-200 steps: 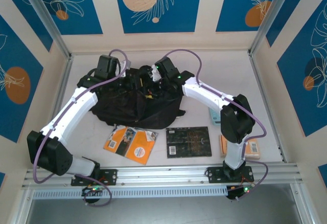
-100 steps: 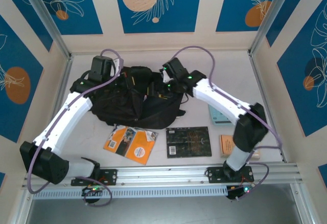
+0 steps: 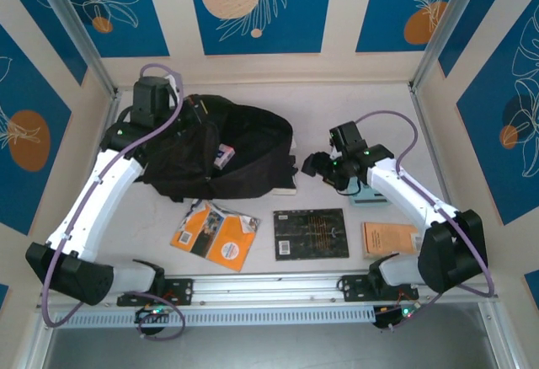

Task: Pack the student bag
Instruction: Pick up the loose stationery from the top-center of the table.

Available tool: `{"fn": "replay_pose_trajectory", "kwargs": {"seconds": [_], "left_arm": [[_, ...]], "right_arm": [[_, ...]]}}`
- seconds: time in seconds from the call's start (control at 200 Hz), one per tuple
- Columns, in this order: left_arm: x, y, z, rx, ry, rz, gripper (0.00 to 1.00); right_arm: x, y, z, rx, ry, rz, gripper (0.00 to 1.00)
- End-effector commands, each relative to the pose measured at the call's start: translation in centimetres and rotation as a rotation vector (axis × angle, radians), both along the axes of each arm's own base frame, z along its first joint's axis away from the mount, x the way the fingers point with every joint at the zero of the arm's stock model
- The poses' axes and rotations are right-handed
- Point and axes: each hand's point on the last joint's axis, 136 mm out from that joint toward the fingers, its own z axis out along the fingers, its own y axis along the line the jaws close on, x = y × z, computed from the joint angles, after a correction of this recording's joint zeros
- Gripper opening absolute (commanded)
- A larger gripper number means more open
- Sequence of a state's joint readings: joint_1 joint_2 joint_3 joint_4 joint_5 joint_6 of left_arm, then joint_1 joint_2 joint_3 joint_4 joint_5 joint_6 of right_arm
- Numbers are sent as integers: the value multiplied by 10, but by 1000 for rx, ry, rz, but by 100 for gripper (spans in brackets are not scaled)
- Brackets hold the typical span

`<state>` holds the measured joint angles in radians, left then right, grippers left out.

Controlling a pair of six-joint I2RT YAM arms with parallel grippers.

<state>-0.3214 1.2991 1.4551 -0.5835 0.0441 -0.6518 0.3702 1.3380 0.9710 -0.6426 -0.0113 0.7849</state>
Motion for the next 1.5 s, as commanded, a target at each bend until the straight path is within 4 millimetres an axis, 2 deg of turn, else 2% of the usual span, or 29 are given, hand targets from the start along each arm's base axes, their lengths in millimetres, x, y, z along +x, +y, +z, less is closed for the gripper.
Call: {"fn": "replay_pose_trajectory", "kwargs": {"seconds": [0.0,0.2,0.31,0.44,0.515,0.59,0.7,0.875,0.925,1.055,1.195,1.305,1.495], "left_arm": [[10,22,27,36,-103,87,0],[14,7,-14,6,-18,33,0],[16,-2,-33,-13,36,-5,0],[15,1,-35,-2,35,10,0],[13,10,-26,4,2,46,0],[9,21,-12,6,-41,86,0],[2,37,3,31,-79,133,0],[-5,48,4,68,-87,173,0],[-6,52,3,80,-87,186,0],[-5,57,3,110,-88,208,0],[0,51,-8,93,-61,190,0],[3,44,-17,67,-32,163,0],[7,38,-23,41,-10,142,0]], "right_arm": [[1,3,3,54,-6,7,72],[-3,1,-5,68,37,4,72],[-3,-20,-6,3,35,-59,71],[-5,-54,-8,-50,54,-176,73],[-1,-59,-9,-30,64,-210,73],[11,-48,-9,54,55,-220,71],[37,-20,-3,243,18,-189,66],[89,0,2,380,-50,-124,66],[104,2,2,393,-53,-103,67],[128,-4,-17,362,-17,-90,67],[153,-13,-29,421,-16,-97,61],[168,-16,-39,427,9,-63,56],[182,-1,-45,446,70,51,51]]}}
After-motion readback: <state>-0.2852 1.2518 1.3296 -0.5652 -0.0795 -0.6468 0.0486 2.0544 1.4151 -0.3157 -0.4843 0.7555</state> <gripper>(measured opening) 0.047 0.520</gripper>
